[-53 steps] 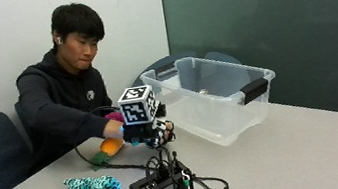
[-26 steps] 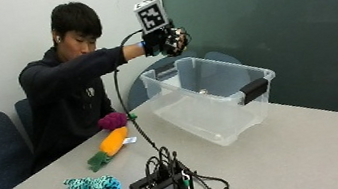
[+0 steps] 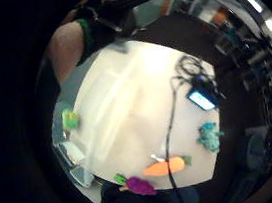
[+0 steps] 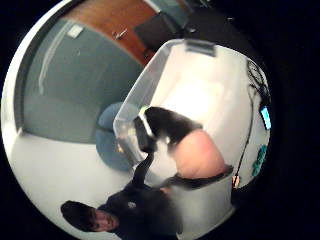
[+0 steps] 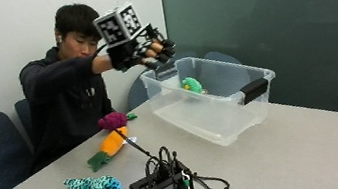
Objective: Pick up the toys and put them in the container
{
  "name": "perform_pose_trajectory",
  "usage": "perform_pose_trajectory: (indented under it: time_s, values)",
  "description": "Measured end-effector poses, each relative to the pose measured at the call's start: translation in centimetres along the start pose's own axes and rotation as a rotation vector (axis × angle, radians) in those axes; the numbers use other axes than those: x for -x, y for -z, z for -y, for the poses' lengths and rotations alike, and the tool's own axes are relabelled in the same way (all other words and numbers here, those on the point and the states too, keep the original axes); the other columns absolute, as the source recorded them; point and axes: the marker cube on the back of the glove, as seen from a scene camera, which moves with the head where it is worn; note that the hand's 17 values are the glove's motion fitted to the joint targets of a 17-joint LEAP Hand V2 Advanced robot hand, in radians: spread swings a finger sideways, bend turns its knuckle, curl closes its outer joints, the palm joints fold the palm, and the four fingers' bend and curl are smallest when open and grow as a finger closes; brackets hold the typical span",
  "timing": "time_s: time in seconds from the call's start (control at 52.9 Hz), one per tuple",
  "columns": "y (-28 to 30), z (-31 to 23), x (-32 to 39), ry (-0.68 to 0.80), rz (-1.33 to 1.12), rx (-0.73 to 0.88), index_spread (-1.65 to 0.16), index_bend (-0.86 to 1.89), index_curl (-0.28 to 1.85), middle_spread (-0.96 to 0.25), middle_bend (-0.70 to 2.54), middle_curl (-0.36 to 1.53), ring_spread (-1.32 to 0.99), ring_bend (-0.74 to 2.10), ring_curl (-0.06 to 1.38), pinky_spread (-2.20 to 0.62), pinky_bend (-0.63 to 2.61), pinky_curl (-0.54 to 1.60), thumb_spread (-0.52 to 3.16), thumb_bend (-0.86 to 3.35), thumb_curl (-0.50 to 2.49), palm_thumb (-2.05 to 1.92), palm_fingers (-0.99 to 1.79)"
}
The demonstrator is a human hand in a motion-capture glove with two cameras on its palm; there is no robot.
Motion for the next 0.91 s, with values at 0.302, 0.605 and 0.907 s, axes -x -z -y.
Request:
perform_pose_trajectory:
  time_s: [0.302, 0.605, 0.907]
  values:
    - [-5.0, -10.2, -25.6, -0.42, -0.24, 0.149, -0.14, 0.17, 0.27, 0.0, 0.39, 0.33, -0.04, 0.58, 0.21, 0.02, 0.9, 0.37, 1.31, -0.01, 0.26, -0.01, -0.06]
    - [-14.2, -14.6, -31.2, -0.662, -0.257, 0.109, -0.19, -0.02, 0.2, 0.0, 0.29, 0.33, -0.07, 0.91, 0.28, -0.04, 1.07, 0.39, 1.28, 0.01, 0.3, 0.07, 0.25]
    - [-11.9, -12.5, -28.6, -0.385, -0.277, -0.056, -0.11, 0.08, -0.02, -0.17, 1.12, 0.64, -0.27, 1.6, 0.54, -0.34, 1.24, 0.47, 1.48, 0.24, 0.41, 0.49, 1.08]
